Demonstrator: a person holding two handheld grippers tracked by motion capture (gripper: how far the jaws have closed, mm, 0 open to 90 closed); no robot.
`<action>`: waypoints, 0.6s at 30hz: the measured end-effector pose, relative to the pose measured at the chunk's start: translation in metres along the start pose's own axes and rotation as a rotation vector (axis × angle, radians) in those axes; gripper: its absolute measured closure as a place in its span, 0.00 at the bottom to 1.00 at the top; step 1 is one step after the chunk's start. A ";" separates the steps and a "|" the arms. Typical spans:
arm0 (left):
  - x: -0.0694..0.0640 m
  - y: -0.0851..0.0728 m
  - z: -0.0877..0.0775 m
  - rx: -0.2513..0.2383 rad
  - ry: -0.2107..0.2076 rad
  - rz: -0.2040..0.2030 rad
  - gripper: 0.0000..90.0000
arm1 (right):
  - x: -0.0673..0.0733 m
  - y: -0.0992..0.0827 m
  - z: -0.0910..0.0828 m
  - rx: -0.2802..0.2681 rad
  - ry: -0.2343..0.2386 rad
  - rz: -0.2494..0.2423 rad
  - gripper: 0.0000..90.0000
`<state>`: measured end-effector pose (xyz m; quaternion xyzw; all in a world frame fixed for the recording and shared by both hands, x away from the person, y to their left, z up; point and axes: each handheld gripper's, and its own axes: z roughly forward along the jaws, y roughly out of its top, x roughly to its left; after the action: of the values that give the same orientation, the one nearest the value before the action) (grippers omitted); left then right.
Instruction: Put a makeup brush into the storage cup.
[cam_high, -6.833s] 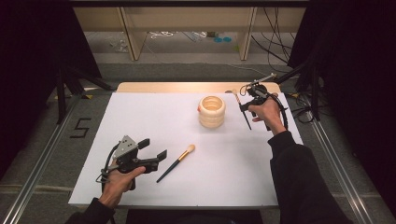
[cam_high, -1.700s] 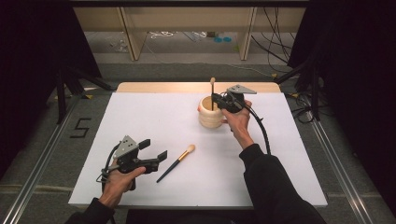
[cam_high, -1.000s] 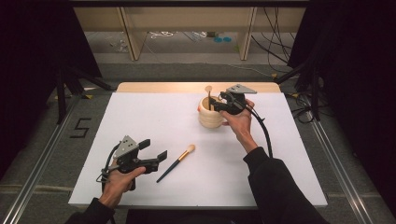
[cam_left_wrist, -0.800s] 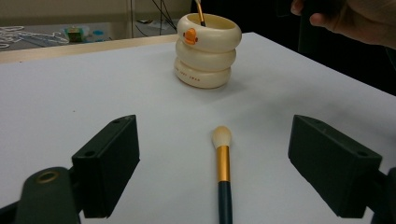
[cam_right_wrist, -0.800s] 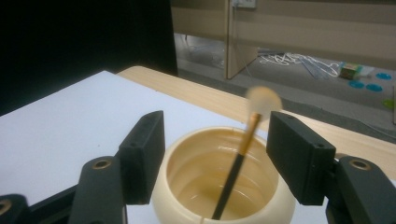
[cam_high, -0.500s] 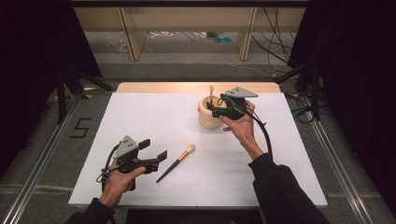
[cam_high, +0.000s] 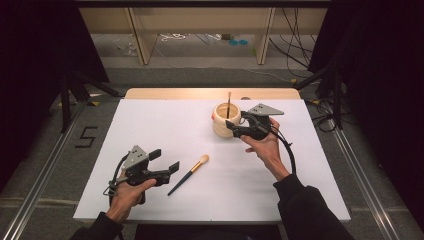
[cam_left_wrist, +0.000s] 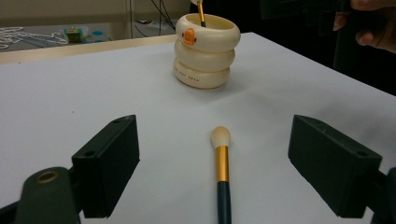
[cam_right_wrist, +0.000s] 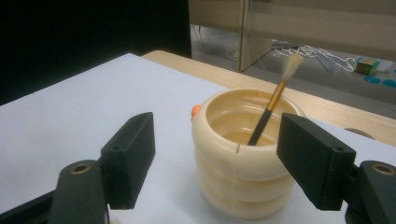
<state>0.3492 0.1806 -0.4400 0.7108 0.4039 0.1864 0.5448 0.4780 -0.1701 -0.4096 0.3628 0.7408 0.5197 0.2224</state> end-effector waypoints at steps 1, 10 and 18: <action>0.000 0.000 0.000 0.000 -0.001 0.001 0.18 | 0.000 0.000 -0.001 0.004 0.000 0.000 0.32; 0.000 0.000 -0.001 -0.001 -0.003 0.003 0.18 | 0.007 -0.006 -0.016 -0.003 0.021 -0.004 0.29; -0.001 0.000 -0.001 -0.001 -0.004 0.003 0.18 | 0.010 -0.014 -0.026 0.025 0.034 0.014 0.25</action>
<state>0.3482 0.1806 -0.4399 0.7115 0.4018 0.1860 0.5456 0.4493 -0.1812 -0.4127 0.3618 0.7485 0.5179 0.2018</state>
